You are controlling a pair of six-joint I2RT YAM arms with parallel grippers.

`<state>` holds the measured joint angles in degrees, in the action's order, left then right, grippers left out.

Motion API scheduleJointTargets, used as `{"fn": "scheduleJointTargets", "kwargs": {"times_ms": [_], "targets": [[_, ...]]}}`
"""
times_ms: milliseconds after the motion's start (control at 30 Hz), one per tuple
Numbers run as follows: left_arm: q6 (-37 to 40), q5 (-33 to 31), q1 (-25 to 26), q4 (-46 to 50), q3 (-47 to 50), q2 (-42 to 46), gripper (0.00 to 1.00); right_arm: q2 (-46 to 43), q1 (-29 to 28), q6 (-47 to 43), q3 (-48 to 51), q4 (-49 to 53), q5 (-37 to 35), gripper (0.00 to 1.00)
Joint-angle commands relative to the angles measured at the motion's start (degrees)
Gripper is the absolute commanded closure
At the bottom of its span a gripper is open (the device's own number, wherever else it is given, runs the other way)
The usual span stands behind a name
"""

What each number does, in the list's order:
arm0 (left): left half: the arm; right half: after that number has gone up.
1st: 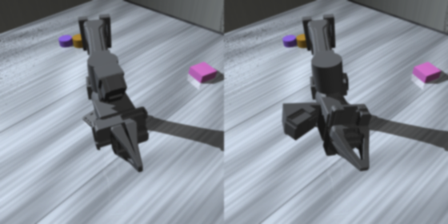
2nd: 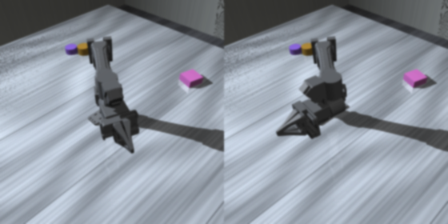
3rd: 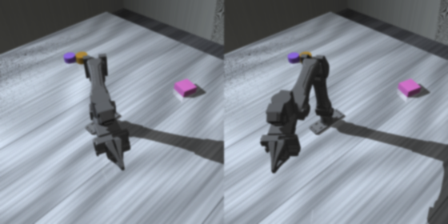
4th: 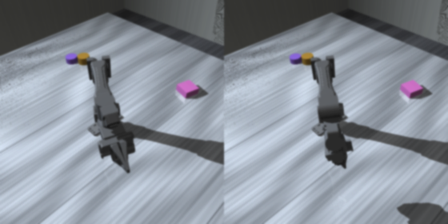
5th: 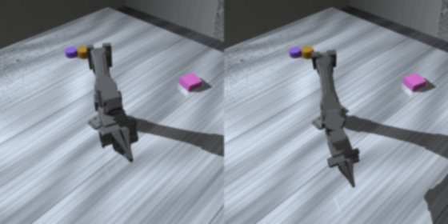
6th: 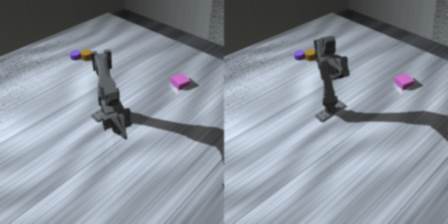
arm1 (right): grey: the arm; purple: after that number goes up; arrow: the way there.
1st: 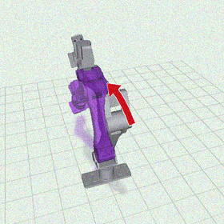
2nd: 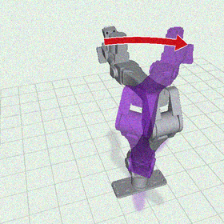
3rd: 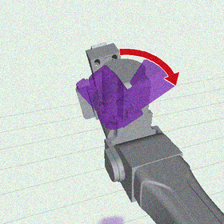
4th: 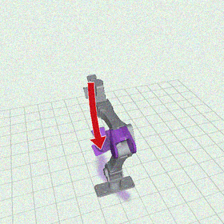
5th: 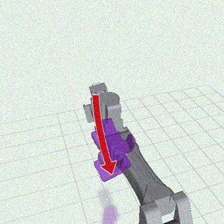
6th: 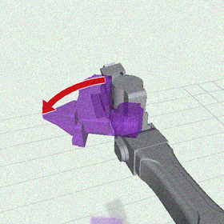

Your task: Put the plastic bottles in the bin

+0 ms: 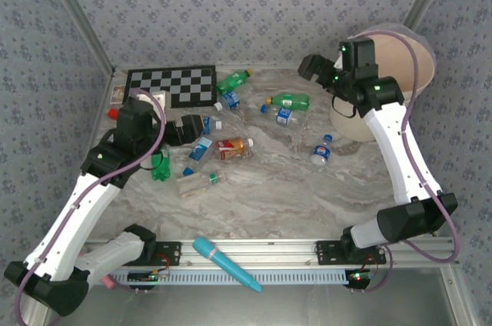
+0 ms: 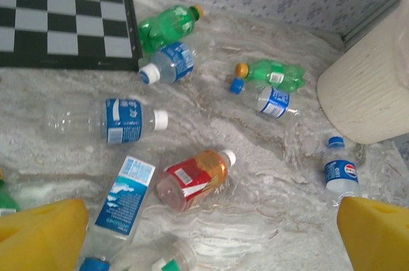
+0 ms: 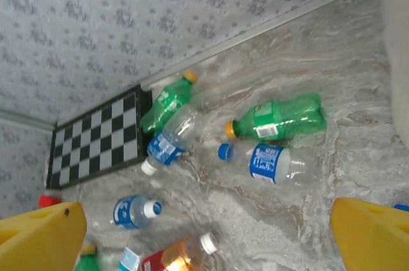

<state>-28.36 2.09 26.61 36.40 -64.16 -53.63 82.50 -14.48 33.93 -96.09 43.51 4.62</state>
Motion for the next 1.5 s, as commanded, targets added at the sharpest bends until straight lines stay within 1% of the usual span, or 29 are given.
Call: {"fn": "scheduleJointTargets", "kwargs": {"times_ms": [0, 133, 233, 367, 600, 767, 867, 933, 1100, 1167, 1233, 1367, 1467], "targets": [[-3.75, -0.94, -0.16, 1.58, 2.78, 1.65, 0.0, -1.82, -3.02, -5.14, 2.42, -0.1, -1.27, 0.0], [-8.38, -3.0, -0.2, 4.57, 4.8, 2.12, 0.0, -2.72, -6.76, -9.49, 7.1, -2.67, 0.92, 0.0], [-12.7, -5.83, -0.07, 6.85, 6.4, 2.54, 0.0, -2.75, -10.25, -12.42, 11.0, -5.31, 2.62, 0.0], [-18.78, -8.89, 0.0, 10.94, 8.55, 3.41, 0.0, -2.21, -15.13, -15.37, 15.97, -8.8, 2.23, 0.0], [-29.91, -12.25, 0.2, 17.83, 13.46, 7.39, 0.0, -2.07, -21.03, -16.99, 18.79, -13.32, 1.96, 0.0], [-35.89, -12.09, 0.2, 16.74, 19.95, 10.5, 0.0, -3.79, -24.03, -18.42, 19.77, -13.23, 1.73, 0.01], [-35.36, -10.27, 0.28, 12.04, 23.74, 10.53, 0.0, -5.94, -24.28, -18.25, 21.04, -13.51, 2.64, 0.0], [-33.89, -10.31, 0.25, 9.34, 25.29, 9.28, 0.0, -7.61, -24.28, -18.08, 22.24, -13.79, 2.82, 0.01], [-27.45, -8.64, 0.28, 1.13, 26.98, 2.64, 0.0, -11.04, -24.11, -19.07, 23.9, -12.55, 0.75, 0.0], [-26.06, -7.77, 0.28, -1.53, 26.91, -0.44, 0.0, -12.02, -24.03, -18.95, 24.29, -11.43, 0.17, 0.01], [-24.39, -5.28, 0.28, -4.58, 26.4, -3.73, 0.0, -13.07, -23.8, -19.12, 25.0, -10.81, -0.08, 0.01], [-23.84, -1.7, 0.84, -5.57, 25.69, -8.66, 0.0, -14.2, -23.1, -19.87, 25.91, -10.24, -0.89, 0.01], [-25.29, -0.76, 3.23, -4.19, 25.63, -9.45, 0.0, -14.62, -22.3, -19.91, 25.26, -9.41, -0.5, 0.0]]}}
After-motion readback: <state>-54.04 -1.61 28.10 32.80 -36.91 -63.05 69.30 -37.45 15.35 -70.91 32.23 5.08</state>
